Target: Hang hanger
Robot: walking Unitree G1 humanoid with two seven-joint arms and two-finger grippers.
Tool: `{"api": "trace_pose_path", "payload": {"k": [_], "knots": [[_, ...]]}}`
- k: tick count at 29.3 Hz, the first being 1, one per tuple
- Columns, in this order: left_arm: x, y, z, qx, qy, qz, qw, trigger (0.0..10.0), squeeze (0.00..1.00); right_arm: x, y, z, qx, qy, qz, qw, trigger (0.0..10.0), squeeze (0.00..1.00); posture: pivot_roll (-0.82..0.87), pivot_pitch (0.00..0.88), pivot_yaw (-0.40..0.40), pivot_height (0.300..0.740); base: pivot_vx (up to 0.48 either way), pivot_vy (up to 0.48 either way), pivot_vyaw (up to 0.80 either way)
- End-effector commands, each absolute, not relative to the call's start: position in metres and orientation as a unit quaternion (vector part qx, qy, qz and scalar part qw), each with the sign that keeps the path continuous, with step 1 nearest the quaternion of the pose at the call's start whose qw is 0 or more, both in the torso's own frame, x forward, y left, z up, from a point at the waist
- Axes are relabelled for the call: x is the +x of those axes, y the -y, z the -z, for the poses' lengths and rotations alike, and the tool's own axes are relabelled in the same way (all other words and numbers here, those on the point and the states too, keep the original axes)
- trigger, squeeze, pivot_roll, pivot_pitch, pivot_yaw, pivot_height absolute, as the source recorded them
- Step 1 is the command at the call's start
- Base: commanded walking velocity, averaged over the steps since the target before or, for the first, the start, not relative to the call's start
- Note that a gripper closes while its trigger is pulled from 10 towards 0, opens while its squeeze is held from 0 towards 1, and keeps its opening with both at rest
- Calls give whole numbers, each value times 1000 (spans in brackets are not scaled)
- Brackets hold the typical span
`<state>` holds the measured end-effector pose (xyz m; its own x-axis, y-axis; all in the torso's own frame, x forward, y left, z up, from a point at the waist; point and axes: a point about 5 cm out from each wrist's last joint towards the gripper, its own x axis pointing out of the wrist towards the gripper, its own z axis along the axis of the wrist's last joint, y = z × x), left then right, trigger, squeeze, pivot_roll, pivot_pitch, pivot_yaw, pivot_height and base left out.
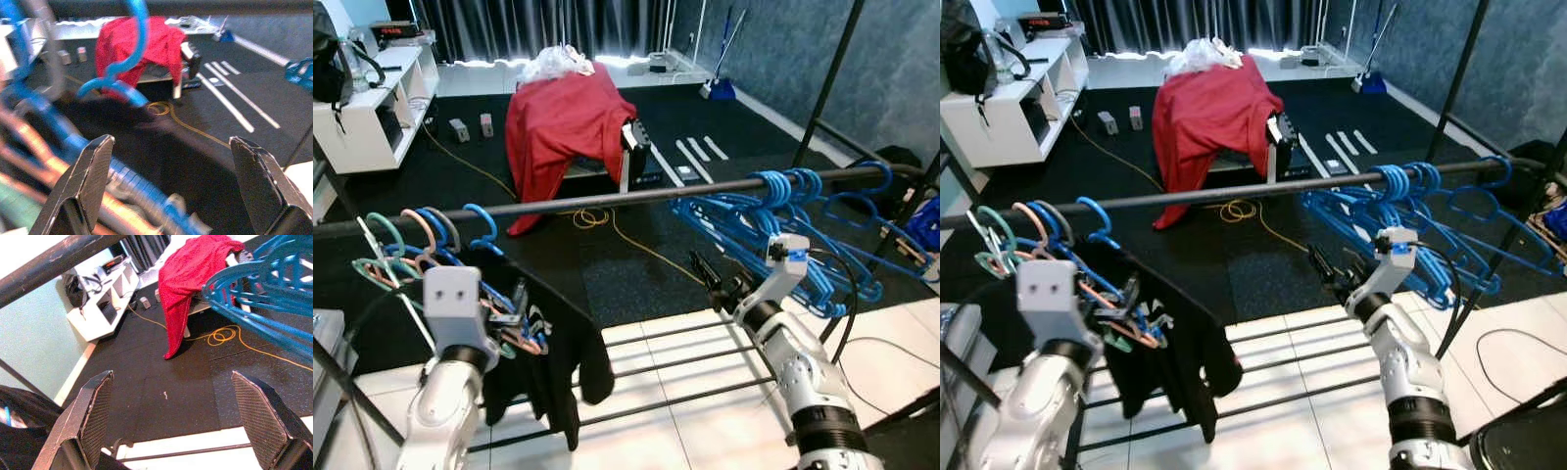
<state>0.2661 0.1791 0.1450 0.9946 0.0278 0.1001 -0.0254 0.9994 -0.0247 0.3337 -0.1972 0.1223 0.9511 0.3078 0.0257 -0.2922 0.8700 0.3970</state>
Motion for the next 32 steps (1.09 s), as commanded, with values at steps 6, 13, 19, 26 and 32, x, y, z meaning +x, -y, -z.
{"api": "trace_pose_path", "payload": {"k": [6, 13, 19, 26, 32], "knots": [[274, -176, -141, -21, 40, -7, 999, 10000, 0, 331, 204, -119, 209, -25, -143, 967, 10000, 0, -64, 25, -39, 740, -480, 0, 0], [273, -178, -143, -6, 44, -12, 999, 10000, 0, 331, 205, -119, 212, -26, -144, 966, 10000, 0, -57, 35, -40, 740, -480, 0, 0], [267, -189, -138, 6, 30, -49, 998, 10000, 0, 331, 204, -117, 209, -29, -149, 966, 10000, 0, -53, 32, -38, 740, -480, 0, 0], [266, -195, -130, 37, 13, -49, 998, 10000, 0, 330, 202, -120, 202, -17, -160, 966, 10000, 0, -41, 21, -37, 740, -179, 0, 0], [276, -182, -127, 79, -8, -6, 997, 10000, 0, 326, 200, -127, 195, 13, -183, 963, 10000, 0, -51, 21, -32, 740, 0, -374, 602]]}}
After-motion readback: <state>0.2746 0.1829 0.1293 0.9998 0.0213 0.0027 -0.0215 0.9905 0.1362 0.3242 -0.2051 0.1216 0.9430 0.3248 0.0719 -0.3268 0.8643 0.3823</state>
